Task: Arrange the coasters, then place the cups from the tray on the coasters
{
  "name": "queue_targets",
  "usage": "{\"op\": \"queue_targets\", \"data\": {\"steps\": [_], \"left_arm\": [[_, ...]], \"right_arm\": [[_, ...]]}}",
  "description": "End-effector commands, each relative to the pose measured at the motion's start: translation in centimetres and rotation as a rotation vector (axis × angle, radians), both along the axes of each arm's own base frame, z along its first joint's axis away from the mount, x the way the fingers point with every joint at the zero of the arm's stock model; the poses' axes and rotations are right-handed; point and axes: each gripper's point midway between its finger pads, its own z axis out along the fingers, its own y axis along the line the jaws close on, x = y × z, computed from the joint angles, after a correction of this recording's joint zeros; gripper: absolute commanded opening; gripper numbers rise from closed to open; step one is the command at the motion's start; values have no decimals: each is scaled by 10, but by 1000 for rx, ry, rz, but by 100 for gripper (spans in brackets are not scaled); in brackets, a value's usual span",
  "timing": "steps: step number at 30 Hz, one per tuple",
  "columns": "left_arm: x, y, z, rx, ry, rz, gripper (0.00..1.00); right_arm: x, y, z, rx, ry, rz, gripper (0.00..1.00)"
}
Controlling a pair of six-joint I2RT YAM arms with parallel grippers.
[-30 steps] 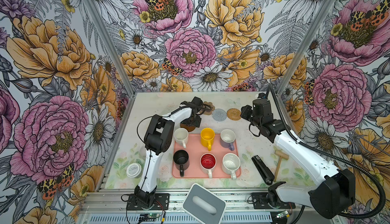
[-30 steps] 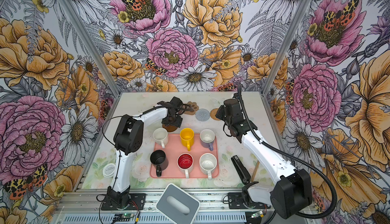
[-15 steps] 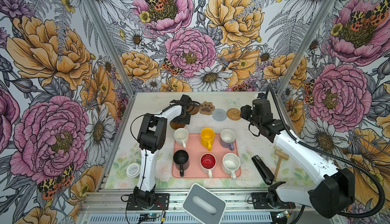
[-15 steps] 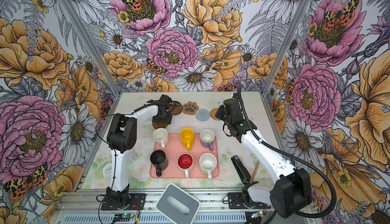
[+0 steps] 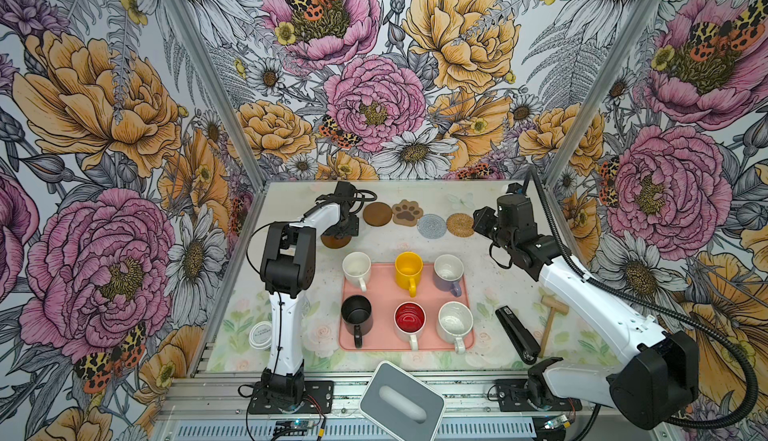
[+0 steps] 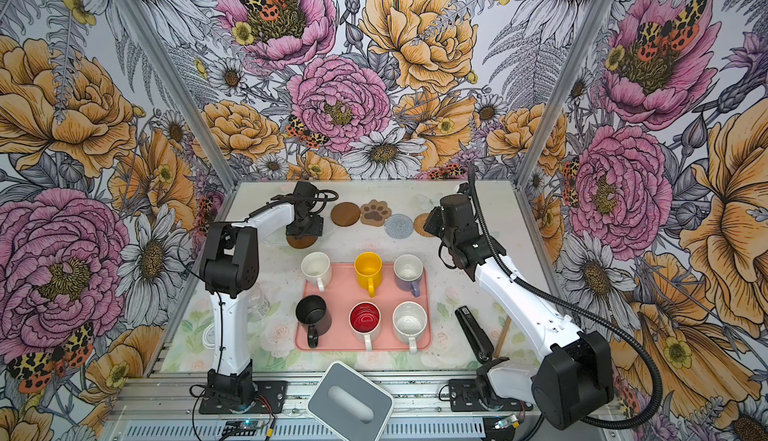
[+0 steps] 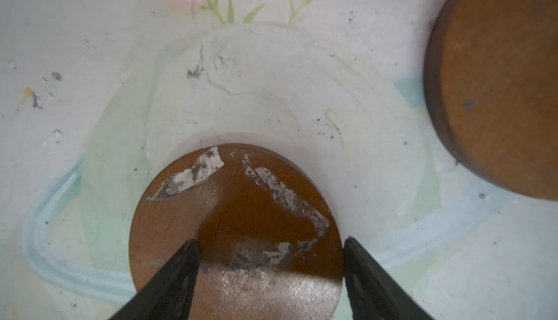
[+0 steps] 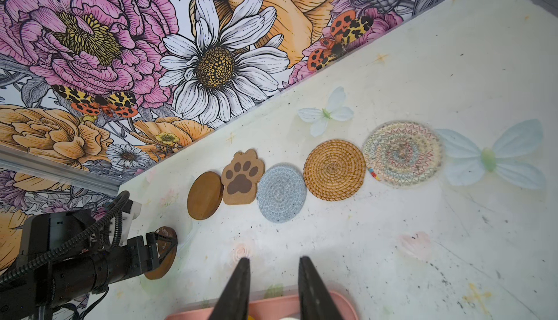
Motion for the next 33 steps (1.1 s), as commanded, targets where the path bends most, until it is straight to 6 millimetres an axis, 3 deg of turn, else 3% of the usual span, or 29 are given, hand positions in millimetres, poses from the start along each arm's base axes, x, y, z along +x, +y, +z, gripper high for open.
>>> {"op": "queue_targets", "data": {"steps": [1, 15, 20, 25, 28, 33], "left_arm": [[12, 2, -11, -59, -4, 10, 75], [39, -16, -11, -203, -24, 13, 75], [50, -23, 20, -249, -88, 20, 75], [73, -49, 67, -309, -193, -24, 77], [81, -69, 77, -330, -222, -51, 78], [88, -98, 69, -337, -225, -94, 79]], "right_arm": [[2, 4, 8, 21, -27, 7, 30], [0, 4, 16, 28, -44, 8, 30], [1, 4, 20, 29, -51, 8, 30], [2, 7, 19, 33, -45, 22, 30], [1, 8, 21, 37, -52, 26, 30], [-4, 8, 30, 44, -72, 35, 30]]}}
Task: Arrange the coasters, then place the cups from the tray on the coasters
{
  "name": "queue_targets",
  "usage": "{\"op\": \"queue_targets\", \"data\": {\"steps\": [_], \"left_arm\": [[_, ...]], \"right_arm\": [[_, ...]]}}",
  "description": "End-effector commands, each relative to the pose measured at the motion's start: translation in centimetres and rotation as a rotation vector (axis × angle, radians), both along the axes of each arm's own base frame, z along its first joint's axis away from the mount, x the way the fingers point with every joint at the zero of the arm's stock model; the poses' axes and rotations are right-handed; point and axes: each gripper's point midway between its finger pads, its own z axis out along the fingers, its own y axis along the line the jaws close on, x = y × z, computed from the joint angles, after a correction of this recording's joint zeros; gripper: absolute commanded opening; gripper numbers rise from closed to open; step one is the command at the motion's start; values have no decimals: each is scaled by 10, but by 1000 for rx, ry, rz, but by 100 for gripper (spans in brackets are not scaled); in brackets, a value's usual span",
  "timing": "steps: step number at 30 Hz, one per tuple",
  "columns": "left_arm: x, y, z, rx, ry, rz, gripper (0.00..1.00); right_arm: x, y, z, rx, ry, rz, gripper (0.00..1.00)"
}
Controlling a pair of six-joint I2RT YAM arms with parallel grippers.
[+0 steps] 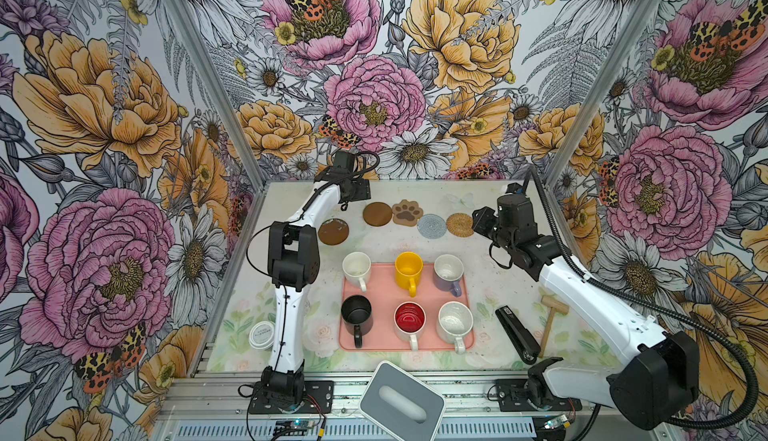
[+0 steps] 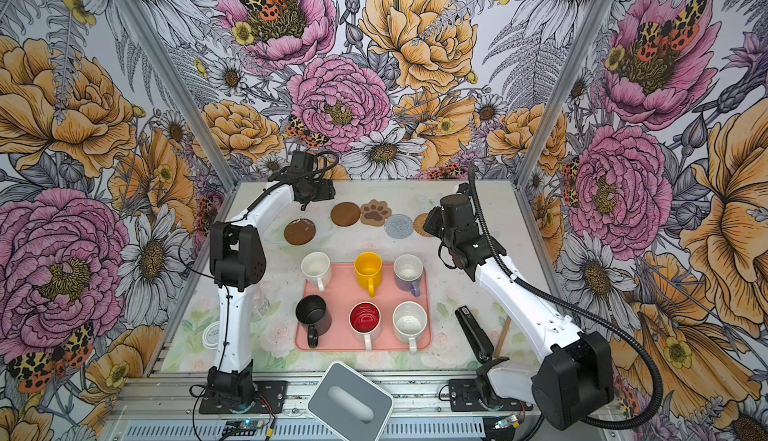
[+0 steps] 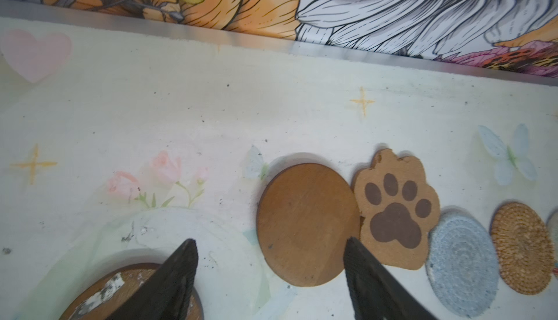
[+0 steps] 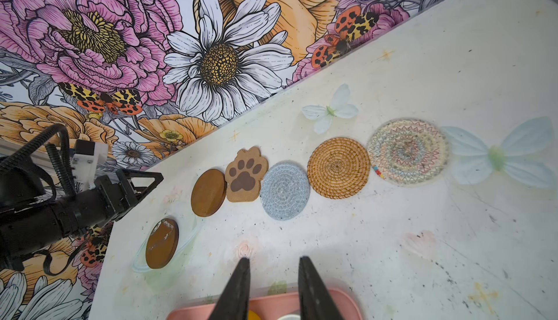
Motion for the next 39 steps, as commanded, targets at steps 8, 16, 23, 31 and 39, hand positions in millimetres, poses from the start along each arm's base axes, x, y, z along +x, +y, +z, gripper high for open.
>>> {"op": "queue_targets", "data": {"steps": [8, 16, 23, 31, 39], "left_arm": [[5, -56, -50, 34, 37, -72, 83], [12, -72, -50, 92, -6, -70, 86], [21, -72, -52, 156, -43, -42, 87], [29, -71, -57, 174, -58, -15, 87], [35, -63, -61, 152, -54, 36, 86]], "right_arm": [[-12, -1, 34, 29, -96, 13, 30], [-16, -4, 34, 19, -103, 9, 30], [-19, -6, 32, 12, -105, 8, 30], [-21, -9, 34, 2, -115, 1, 30], [-23, -10, 35, -3, -120, 6, 30]]}}
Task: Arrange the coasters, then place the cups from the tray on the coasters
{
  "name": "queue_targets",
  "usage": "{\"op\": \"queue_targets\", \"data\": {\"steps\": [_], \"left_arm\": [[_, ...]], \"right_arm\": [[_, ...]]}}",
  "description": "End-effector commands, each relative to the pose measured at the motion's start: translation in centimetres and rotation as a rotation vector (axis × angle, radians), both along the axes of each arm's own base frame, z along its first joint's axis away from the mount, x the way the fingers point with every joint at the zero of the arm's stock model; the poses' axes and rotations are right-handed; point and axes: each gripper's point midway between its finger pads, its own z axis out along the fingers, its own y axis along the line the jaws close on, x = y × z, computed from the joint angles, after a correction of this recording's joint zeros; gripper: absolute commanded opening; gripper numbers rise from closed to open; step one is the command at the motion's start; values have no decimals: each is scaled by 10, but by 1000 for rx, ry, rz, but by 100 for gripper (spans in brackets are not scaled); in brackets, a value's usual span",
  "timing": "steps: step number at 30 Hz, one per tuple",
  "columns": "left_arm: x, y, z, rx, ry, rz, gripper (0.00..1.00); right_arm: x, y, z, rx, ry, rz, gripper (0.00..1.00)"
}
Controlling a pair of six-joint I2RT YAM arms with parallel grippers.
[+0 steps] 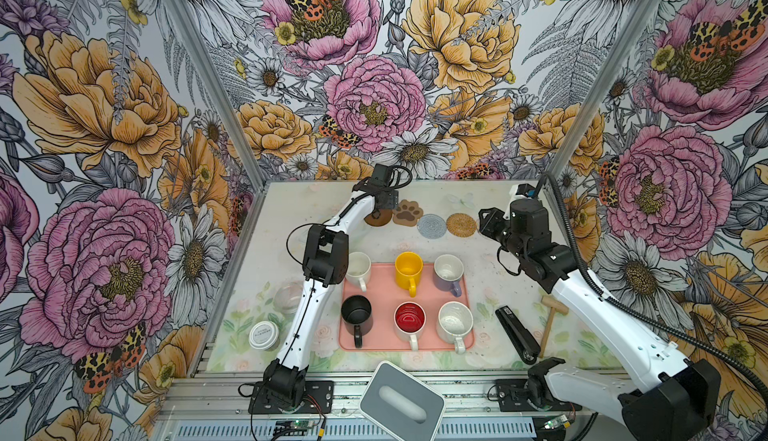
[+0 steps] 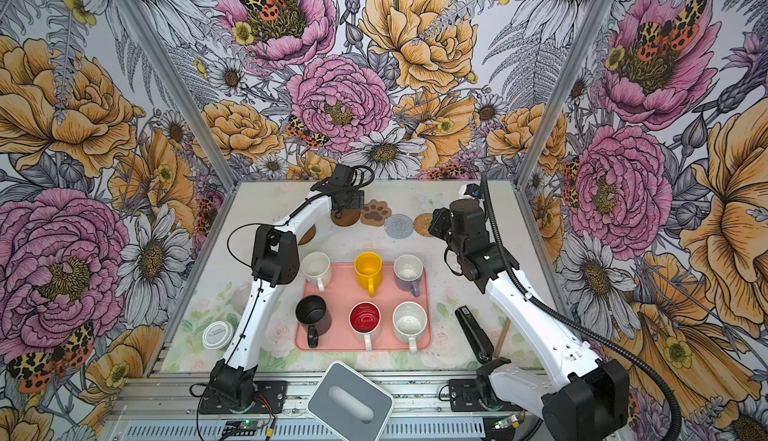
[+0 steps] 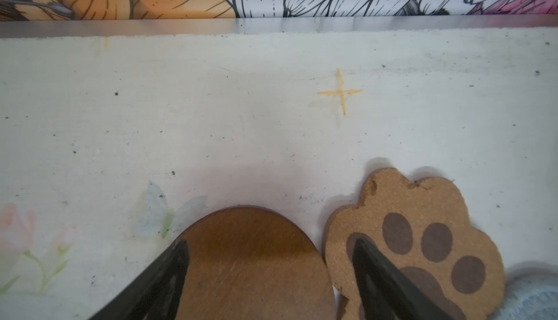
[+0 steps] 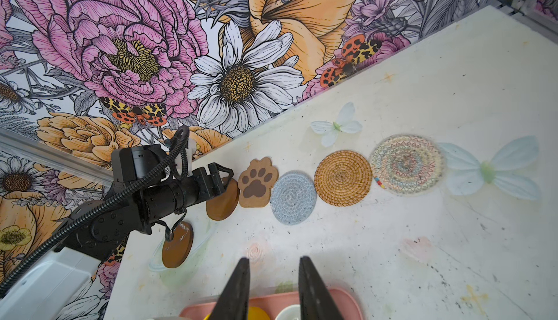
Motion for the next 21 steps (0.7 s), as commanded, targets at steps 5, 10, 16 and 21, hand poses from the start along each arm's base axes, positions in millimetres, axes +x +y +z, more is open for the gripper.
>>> {"op": "queue_targets", "data": {"steps": [5, 10, 16, 21], "left_arm": [[16, 10, 2, -39, -29, 63, 84], [16, 10, -5, -31, -20, 59, 84], [8, 11, -18, -26, 45, 40, 84], [-3, 16, -29, 20, 96, 18, 83]], "right_arm": [[-6, -7, 12, -10, -52, -12, 30], [-10, -11, 14, -12, -63, -24, 30], [-11, -13, 13, -12, -62, -25, 31], [-10, -13, 13, -11, -63, -25, 31]]}}
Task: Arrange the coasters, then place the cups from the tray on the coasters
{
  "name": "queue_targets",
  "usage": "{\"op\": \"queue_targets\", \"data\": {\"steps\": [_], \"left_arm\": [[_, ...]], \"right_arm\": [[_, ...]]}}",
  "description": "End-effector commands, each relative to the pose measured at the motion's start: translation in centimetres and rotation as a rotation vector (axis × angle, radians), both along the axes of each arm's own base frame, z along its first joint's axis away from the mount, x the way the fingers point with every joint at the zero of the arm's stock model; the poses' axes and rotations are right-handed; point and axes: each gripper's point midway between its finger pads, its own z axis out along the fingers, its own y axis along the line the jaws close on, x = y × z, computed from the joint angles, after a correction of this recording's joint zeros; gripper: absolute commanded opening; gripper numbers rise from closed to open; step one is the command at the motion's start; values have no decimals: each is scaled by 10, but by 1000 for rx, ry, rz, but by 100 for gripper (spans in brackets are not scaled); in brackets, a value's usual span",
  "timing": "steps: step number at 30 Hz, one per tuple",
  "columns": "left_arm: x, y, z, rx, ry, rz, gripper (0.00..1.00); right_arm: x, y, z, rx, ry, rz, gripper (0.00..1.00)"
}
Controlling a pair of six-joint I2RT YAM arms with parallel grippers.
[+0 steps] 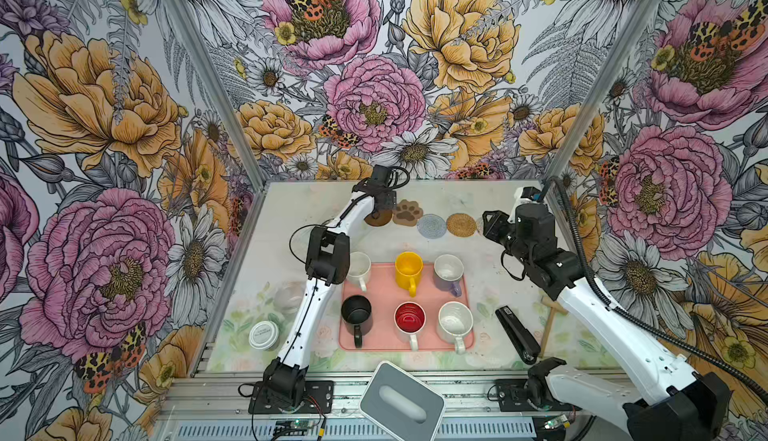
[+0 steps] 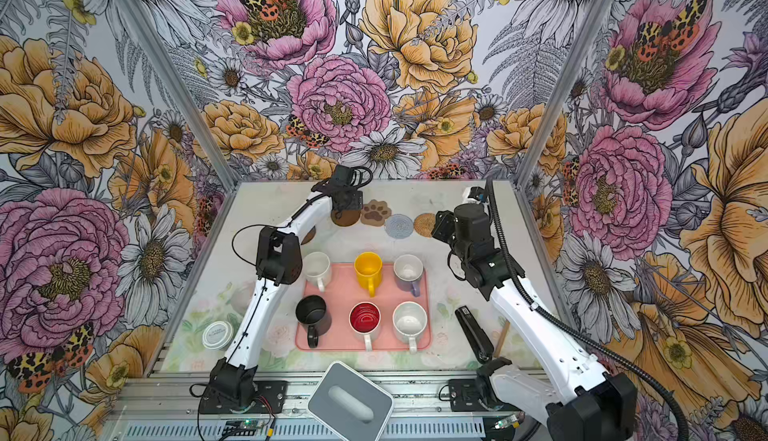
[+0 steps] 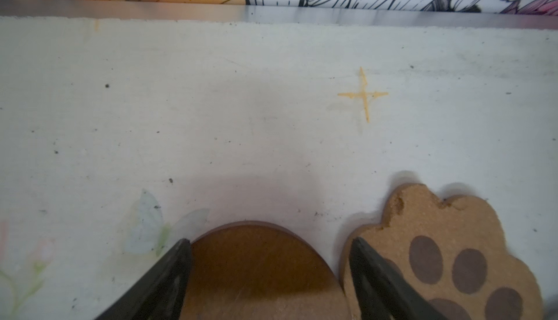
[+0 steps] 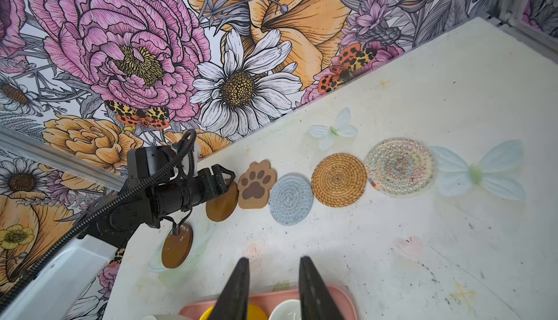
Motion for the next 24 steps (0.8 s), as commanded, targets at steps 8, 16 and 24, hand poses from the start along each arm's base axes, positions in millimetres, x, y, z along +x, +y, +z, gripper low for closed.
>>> {"op": "queue_targets", "data": {"steps": [8, 16, 24], "left_arm": [[-25, 19, -16, 166, 107, -76, 83], [-39, 21, -28, 259, 155, -143, 81], [-59, 23, -40, 272, 225, -176, 80]], "right_arm": [[2, -3, 7, -8, -31, -9, 31], [1, -4, 8, -7, -33, -7, 31], [-1, -4, 8, -4, -36, -4, 31]]}}
